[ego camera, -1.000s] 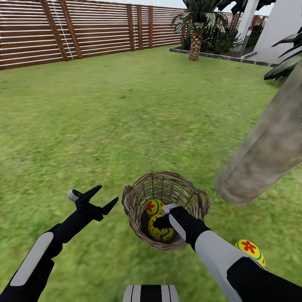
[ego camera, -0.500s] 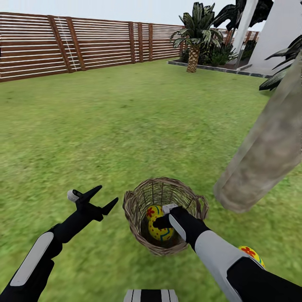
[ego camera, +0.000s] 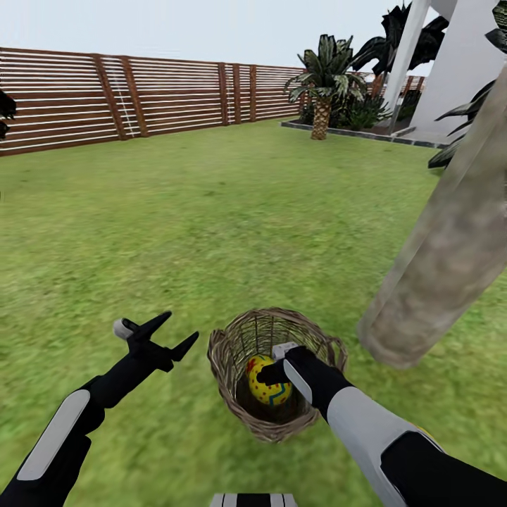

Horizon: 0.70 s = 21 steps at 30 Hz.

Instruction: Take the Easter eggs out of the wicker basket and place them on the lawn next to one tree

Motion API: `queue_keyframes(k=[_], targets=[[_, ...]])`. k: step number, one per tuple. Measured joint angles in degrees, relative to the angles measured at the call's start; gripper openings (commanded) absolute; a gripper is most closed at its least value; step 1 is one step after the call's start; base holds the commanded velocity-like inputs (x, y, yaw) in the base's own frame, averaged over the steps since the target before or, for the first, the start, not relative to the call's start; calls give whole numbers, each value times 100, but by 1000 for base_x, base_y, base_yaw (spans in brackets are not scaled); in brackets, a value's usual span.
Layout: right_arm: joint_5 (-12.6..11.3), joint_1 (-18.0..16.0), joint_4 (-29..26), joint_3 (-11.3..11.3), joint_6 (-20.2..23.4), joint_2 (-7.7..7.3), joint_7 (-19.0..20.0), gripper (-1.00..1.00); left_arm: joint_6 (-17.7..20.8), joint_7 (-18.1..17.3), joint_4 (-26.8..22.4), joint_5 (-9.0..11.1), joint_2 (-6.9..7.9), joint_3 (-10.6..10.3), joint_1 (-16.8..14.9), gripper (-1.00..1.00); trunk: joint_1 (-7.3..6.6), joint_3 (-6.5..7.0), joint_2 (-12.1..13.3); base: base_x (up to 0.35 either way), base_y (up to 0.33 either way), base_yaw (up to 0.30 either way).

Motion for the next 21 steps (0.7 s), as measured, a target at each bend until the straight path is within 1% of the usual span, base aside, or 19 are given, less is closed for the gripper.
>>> queue_keyframes(k=[12, 21], targets=[[0, 0, -8, 0, 0, 0, 0, -100, 0, -10, 0, -3, 0, 0, -1, 100, -31, 266, 16, 0, 0, 0], [0, 1, -2, 0, 0, 26, 0, -100, 0, -9, 0, -4, 0, 0, 1, 100, -54, 466, 28, 0, 0, 0]])
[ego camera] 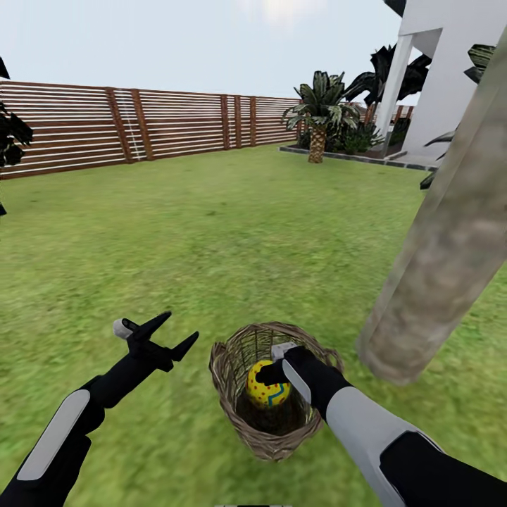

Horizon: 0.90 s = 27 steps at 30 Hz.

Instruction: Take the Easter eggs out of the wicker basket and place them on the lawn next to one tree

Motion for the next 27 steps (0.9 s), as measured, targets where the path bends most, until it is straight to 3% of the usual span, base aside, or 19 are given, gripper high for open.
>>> queue_keyframes(k=[6, 9, 11, 13, 16, 19, 24, 27], targets=[[-11, -1, -57, 3, 0, -16, 27, -100, 0, -11, 0, 0, 0, 0, -2, 100, -16, 133, 8, 0, 0, 0], [-64, -2, -328, 4, 79, -42, 381, -100, 0, -13, 7, 7, 0, 0, -2, 100, -23, 200, 12, 0, 0, 0], [-64, -2, -547, -4, 404, -80, 740, -100, 0, -13, 9, 8, 0, 0, -2, 100, -28, 244, 15, 0, 0, 0], [-47, 3, -902, -9, 599, -261, 1053, -100, 0, -13, 11, 9, 0, 0, -2, 100, -34, 288, 17, 0, 0, 0], [-51, 6, -1049, -16, 805, -418, 1245, -100, 0, -13, 16, 9, 0, 0, -2, 100, -41, 355, 22, 0, 0, 0], [-48, 6, -1256, -37, 860, -669, 1445, -100, 0, -18, 17, 9, 0, 0, -1, 100, -49, 421, 26, 0, 0, 0], [-154, 6, -1671, -251, 1366, -825, 1483, -100, 0, -14, 17, 9, 0, 0, -1, 100, -62, 532, 32, 0, 0, 0], [-164, 7, -1750, -257, 1403, -929, 1780, -100, 0, -21, 18, 8, 0, 0, -2, 100, -127, 586, 152, 0, 0, 0]])
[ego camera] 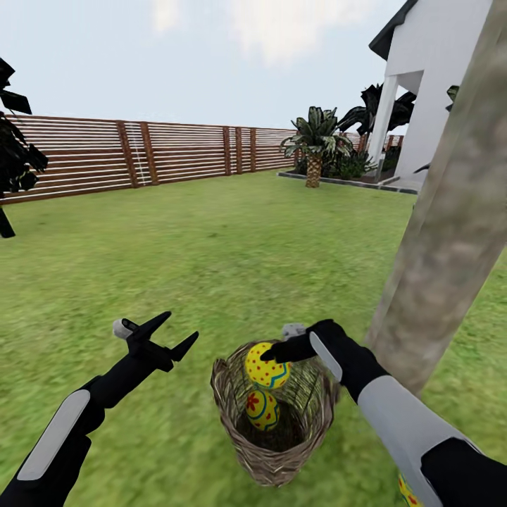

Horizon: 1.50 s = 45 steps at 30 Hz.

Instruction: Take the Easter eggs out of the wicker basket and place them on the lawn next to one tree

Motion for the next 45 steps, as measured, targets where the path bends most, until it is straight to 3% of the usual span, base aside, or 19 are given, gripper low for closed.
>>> queue_keyframes(k=[6, 9, 14, 20, 36, 38, 40, 41, 45], targets=[[44, 1, -13, -16, 2, -364, 1636, -100, -1, -2, 0, -3, 0, 0, 2, 100, -110, 90, 202, 0, 0, 0], [64, 1, -10, -16, -26, -511, 2739, -100, -1, -2, 0, -3, 0, 0, 1, 100, -110, 90, 202, 0, 0, 0], [78, 1, -8, -17, -89, -658, 3581, -100, -1, 2, 0, 5, 0, 0, 0, 100, -110, 90, 202, 0, 0, 0], [80, 1, -8, -147, -102, -660, 3766, -100, -1, 1, -12, 6, -4, 0, 0, 100, -108, 90, 202, -128, 0, 0], [78, 11, -10, -159, -106, -663, 3854, -100, 0, -2, 1, 6, -1, -1, 0, 100, -110, 90, 202, -250, 0, -26], [69, 13, 19, -326, -106, -670, 3857, -100, 0, -2, 8, 6, -2, -1, -1, 100, -110, 93, 202, -2, 0, -259], [67, 46, 66, -740, -101, -671, 3850, -100, 0, -2, 10, 7, -2, -1, -1, 100, -110, 97, 202, 0, 0, -272], [66, 55, 75, -835, -99, -671, 3849, -100, 0, -2, 11, 7, -3, -1, 0, 100, -110, 99, 202, 0, 0, -273], [58, 71, 90, -1010, -72, -786, 3848, -100, 0, 5, 14, 7, -9, -1, -1, 100, -110, 110, 202, 0, 0, -274]])
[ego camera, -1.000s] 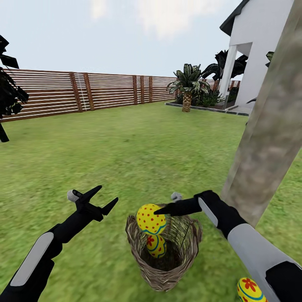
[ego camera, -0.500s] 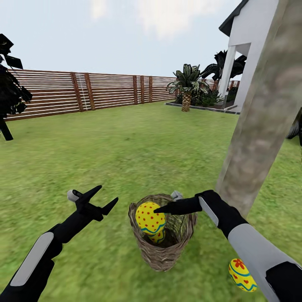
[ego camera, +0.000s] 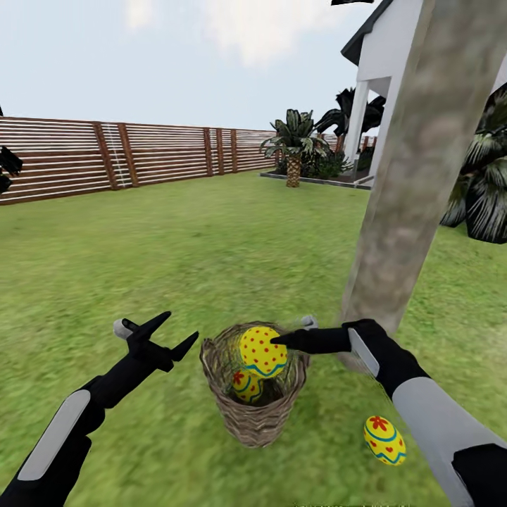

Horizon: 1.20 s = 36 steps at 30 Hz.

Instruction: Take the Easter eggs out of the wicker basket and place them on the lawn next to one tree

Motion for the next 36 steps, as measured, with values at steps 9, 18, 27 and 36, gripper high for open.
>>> queue_keyframes(k=[9, 18, 27, 36], targets=[[-18, 9, 234, -274, 54, -178, -2, -100, 0, 0, 5, 11, 8, 2, 1, 100, 0, 21, 0, 0, 0, -217], [-16, 18, 250, -397, 68, -377, -1, -100, 0, 2, 6, -2, 8, 0, 0, 100, 0, 22, 0, 0, 0, -183], [-225, 19, 256, -442, 73, -591, -4, -100, 0, 1, 6, 1, 8, 0, 0, 100, 0, 43, 0, 0, 0, -278], [-222, 19, 384, -678, 73, -623, -11, -100, 0, 10, 6, -21, 8, 0, 0, 100, 0, 66, 0, 0, 0, -278]])
